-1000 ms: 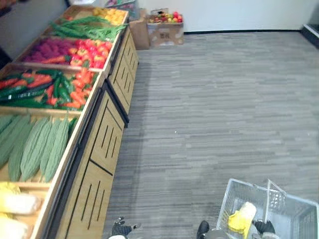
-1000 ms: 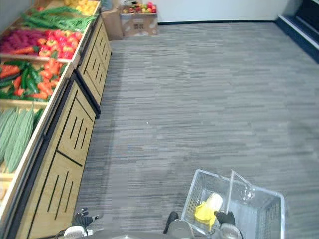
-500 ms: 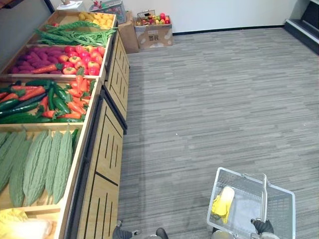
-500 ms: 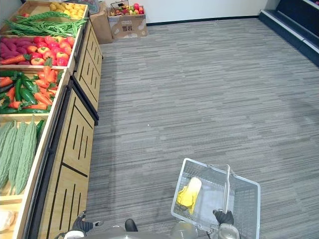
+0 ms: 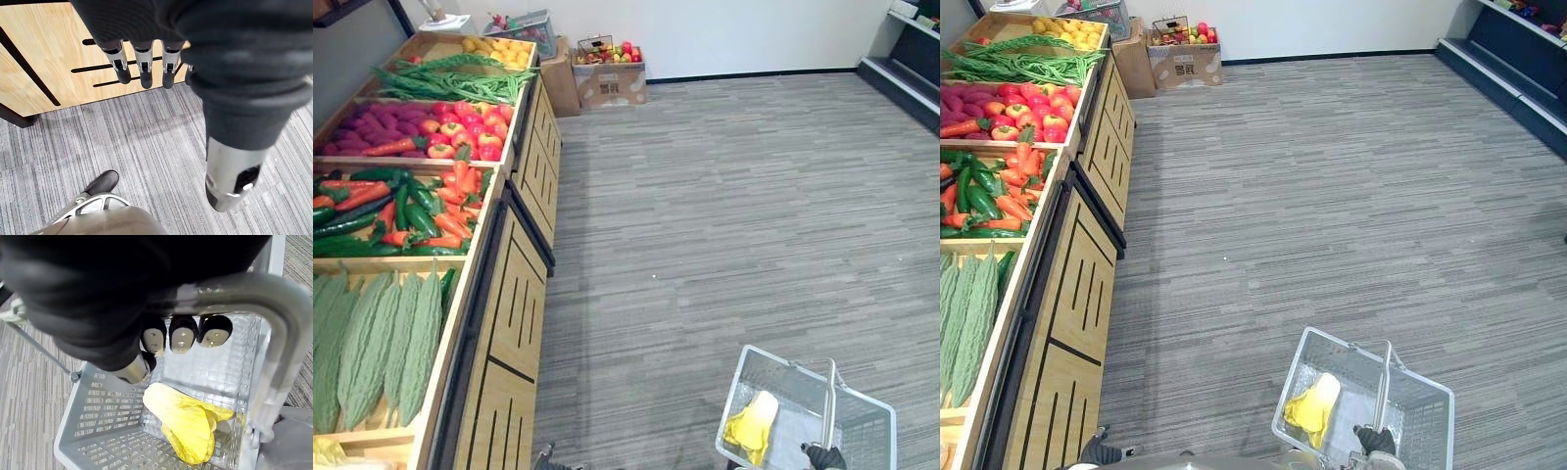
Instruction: Pick vegetable in the basket
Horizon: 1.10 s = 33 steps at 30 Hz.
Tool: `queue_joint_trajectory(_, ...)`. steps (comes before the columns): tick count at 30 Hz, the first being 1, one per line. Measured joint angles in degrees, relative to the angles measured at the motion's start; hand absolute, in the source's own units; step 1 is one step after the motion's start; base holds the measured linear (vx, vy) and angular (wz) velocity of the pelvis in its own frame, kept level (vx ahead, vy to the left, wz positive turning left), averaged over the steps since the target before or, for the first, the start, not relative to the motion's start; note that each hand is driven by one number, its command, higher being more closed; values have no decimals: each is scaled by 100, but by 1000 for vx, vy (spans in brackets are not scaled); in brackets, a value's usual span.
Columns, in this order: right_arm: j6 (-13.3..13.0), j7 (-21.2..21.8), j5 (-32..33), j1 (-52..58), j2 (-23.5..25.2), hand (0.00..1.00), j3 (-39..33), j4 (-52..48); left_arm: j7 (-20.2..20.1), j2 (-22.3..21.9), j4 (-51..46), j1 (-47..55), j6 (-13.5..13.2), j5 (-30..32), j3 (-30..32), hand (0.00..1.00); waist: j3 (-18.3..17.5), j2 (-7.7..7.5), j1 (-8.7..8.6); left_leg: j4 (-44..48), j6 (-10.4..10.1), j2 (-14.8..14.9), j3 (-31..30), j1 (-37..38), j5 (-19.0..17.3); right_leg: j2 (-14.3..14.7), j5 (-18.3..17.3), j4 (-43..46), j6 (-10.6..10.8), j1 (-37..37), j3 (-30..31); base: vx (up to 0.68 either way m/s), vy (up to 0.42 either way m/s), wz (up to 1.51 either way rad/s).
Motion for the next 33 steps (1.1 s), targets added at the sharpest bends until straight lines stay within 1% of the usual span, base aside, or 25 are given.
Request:
queue_joint_trajectory(3, 9, 1, 124, -7, 1, 100, -49, 65, -54, -20, 0, 2, 0, -88, 8, 0, -2, 1, 16, 2, -1, 1, -69, -6, 12, -3, 0, -1, 0, 48, -86, -5, -31, 14)
queue_joint_trajectory(4, 11, 2, 130, -11, 1, 100, -93, 119, -93, -46, 0, 2, 1, -270, 26, 0, -4, 2, 68, 8, -1, 2, -79, 2, 12, -3, 0, -3, 0, 65, -98, -7, -43, 4)
queue_joint_trajectory(5, 13, 3, 151, -17, -1, 100, -103, 178, -110, -83, -1, 3, 1, -310, 78, 0, -6, 2, 113, 12, -1, 3, -83, 8, 12, -2, 0, -5, 0, 66, -102, -13, -43, 4)
queue_joint_trajectory(10, 30, 34, 162, -17, 2, 100, -102, 215, -236, -170, -2, 20, 2, -922, 228, 0, -7, 0, 112, 55, -1, 15, -65, 21, 12, 0, 1, -14, -1, 81, -81, -32, -47, -2)
queue_joint_trajectory(13, 36, 35, 160, -19, 2, 100, -101, 215, -237, -178, -21, -14, 2, -1116, 255, 0, -5, -1, 101, 100, -6, 63, -26, 24, 8, 23, -1, 19, -4, 65, -34, -43, -55, -9)
queue_joint_trajectory(15, 38, 33, 164, -42, 2, 100, -103, 213, -236, -197, -64, -11, 2, -1161, 301, 0, 7, -1, 114, 224, -80, 195, 89, 16, -43, 56, -102, 228, -106, -42, 61, -54, -79, -23)
queue_joint_trajectory(16, 34, 31, 169, -81, 5, 100, -94, 212, -234, -204, -66, -5, 4, -1166, 365, 0, 45, 1, 106, 592, -163, 356, 159, -96, -250, 71, -339, 531, -246, -151, 101, -65, -122, -26)
queue_joint_trajectory(17, 24, 23, 174, -82, -12, 100, -91, 206, -233, -217, -75, 0, 4, -1168, 415, 0, 81, 85, 95, 1195, -318, 636, 174, -338, -613, 134, -617, 891, -344, -262, 98, -60, -149, -21)
queue_joint_trajectory(18, 24, 17, 176, -80, -23, 100, -88, 206, -233, -219, -78, 0, 4, -1170, 429, 0, 98, 109, 96, 1491, -406, 797, 164, -410, -745, 194, -740, 1068, -426, -290, 89, -38, -162, -13)
queue_joint_trajectory(19, 16, 15, 183, -64, -22, 100, -71, 212, -234, -201, -79, 19, 2, -1170, 457, 0, 106, 95, 102, 1954, -544, 1013, 138, -524, -859, 243, -914, 1326, -405, -342, 92, 19, -137, 3)
queue_joint_trajectory(20, 15, 9, 232, -67, -22, 100, -26, 228, -240, -173, -74, -1, 6, -1171, 548, 0, 192, 80, 92, 2720, -554, 1244, 93, -725, -847, 256, -1113, 1503, -336, -341, 95, 22, -186, -7)
queue_joint_trajectory(21, 14, -3, 302, -56, -31, 100, -50, 234, -256, -201, -126, -14, 9, -1180, 587, 0, 220, 7, 120, 3441, -542, 1450, 50, -1028, -486, 292, -1164, 1552, -386, -316, 126, 23, -187, -5)
queue_joint_trajectory(22, 9, -4, 300, -55, -32, 100, -67, 227, -251, -201, -170, 12, 8, -1183, 621, 0, 242, -42, 133, 3688, -506, 1484, -9, -1155, -239, 283, -1165, 1534, -391, -280, 162, 47, -219, -8)
queue_joint_trajectory(23, 1, -8, 300, -89, -34, 100, -100, 207, -246, -194, -218, 35, -16, -1255, 699, 0, 353, -199, 154, 4116, -467, 1516, -188, -1442, 122, 192, -1183, 1434, -424, -116, 203, 94, -166, 5)
queue_joint_trajectory(24, 15, -11, 300, -80, -43, 100, -105, 210, -248, -207, -228, 25, -31, -1297, 704, 0, 381, -174, 177, 4180, -475, 1431, -280, -1560, -17, 142, -1193, 1369, -445, -55, 225, 129, -111, 11)
queue_joint_trajectory(25, 34, -42, 300, -82, -118, 100, -108, 216, -250, -271, -225, 3, -24, -1305, 693, 0, 422, -93, 181, 3925, -456, 1203, -369, -1678, -316, 61, -1196, 1263, -454, 33, 247, 105, -38, 2)
queue_joint_trajectory(26, 37, -50, 300, -94, -150, 100, -106, 216, -250, -307, -225, 0, -27, -1305, 682, 0, 445, -64, 189, 3696, -453, 1066, -376, -1716, -399, 27, -1195, 1213, -455, 72, 264, 116, -1, -3)
queue_joint_trajectory(27, 43, -60, 300, -109, -200, 100, -98, 215, -247, -346, -226, 1, -32, -1306, 674, 0, 448, -22, 195, 3172, -440, 892, -367, -1762, -387, 4, -1195, 1118, -455, 103, 305, 145, 40, -22)
queue_joint_trajectory(28, 42, -79, 298, -160, -176, 100, -48, 207, -243, -387, -223, 35, -34, -1306, 672, 0, 456, 52, 244, 1950, -429, 703, -375, -1774, -118, 42, -1196, 962, -454, 158, 387, 172, 68, -29)
queue_joint_trajectory(29, 42, -95, 296, -161, -171, 100, -12, 206, -243, -408, -222, 59, -34, -1306, 671, 0, 445, 88, 268, 1451, -461, 690, -375, -1769, 54, 97, -1196, 885, -453, 188, 420, 227, 142, -44)
queue_joint_trajectory(30, 41, -110, 295, -166, -177, 100, 119, 183, -236, -450, -216, 79, -30, -1307, 671, 0, 460, 212, 312, 854, -503, 791, -399, -1835, 174, 256, -1197, 748, -452, 276, 497, 821, 468, -117)
queue_joint_trajectory(31, 35, -93, 281, -229, -6, 100, 422, 183, -207, -375, -158, 86, -34, -1302, 738, 0, 345, -46, 364, 2042, 173, 703, -425, -2229, -53, -42, -1280, 526, -289, 464, 999, 952, 524, -99)
queue_joint_trajectory(32, 35, -99, 281, -224, 4, 100, 445, 183, -217, -290, -158, 43, -33, -1284, 726, 0, 335, -119, 322, 2183, 234, 579, -360, -2241, -193, -194, -1201, 572, -171, 467, 1052, 995, 523, -76)
queue_joint_trajectory(33, 37, -100, 282, -207, 2, 100, 502, 190, -220, -244, -161, 28, -31, -1281, 682, 0, 324, -141, 317, 2334, 381, 516, -283, -2224, -234, -287, -1100, 568, -108, 496, 1052, 409, 191, 13)
